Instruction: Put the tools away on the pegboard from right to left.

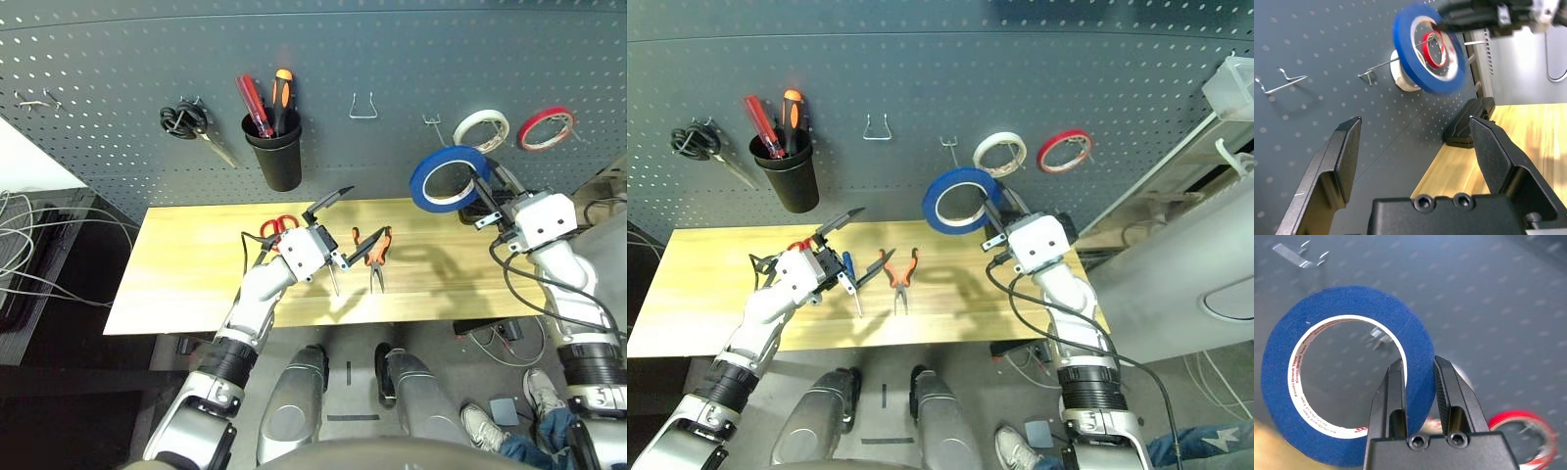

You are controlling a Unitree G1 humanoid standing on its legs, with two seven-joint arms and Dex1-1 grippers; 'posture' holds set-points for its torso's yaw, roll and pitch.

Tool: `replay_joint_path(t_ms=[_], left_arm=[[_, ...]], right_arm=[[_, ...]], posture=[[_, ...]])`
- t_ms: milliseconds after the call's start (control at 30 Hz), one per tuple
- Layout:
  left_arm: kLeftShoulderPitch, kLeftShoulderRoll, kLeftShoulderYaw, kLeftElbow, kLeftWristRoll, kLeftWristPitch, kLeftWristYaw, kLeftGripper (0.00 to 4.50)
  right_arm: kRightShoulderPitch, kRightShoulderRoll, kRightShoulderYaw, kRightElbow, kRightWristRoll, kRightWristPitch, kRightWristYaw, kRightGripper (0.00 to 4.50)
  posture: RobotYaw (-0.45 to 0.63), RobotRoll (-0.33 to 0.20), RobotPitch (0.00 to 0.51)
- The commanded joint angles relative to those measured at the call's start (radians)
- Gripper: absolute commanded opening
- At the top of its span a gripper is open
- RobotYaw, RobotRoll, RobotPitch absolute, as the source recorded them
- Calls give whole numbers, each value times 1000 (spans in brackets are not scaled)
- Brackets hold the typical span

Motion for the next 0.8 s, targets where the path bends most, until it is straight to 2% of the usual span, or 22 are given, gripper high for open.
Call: replay_joint_path(t_ms=[33, 233, 500, 533, 633, 800], left_arm=[[-3, -2, -13, 26, 13, -14, -10, 4500], [-17, -3, -9, 33, 23, -10, 0, 4500], [-7, -5, -7, 20, 39, 7, 19, 4500], [-6, -4, -7, 19, 41, 9, 21, 4500], [6, 7, -12, 11, 55, 10, 20, 4500], [20, 27, -34, 2, 83, 6, 8, 4500]], right_arm=[[-32, 4, -7, 79, -16, 3, -21, 714], [-181, 44, 26, 296, -60, 4, -78, 713], [-294, 107, 62, 478, -83, -26, -105, 713], [-296, 110, 62, 486, -81, -29, -104, 1448], [-260, 111, 66, 468, -68, -43, -81, 2359], [-107, 100, 67, 354, -27, -40, -13, 4001]], posture=[[75, 0, 176], [92, 0, 177], [120, 0, 180], [123, 0, 181], [132, 0, 187], [137, 0, 192]])
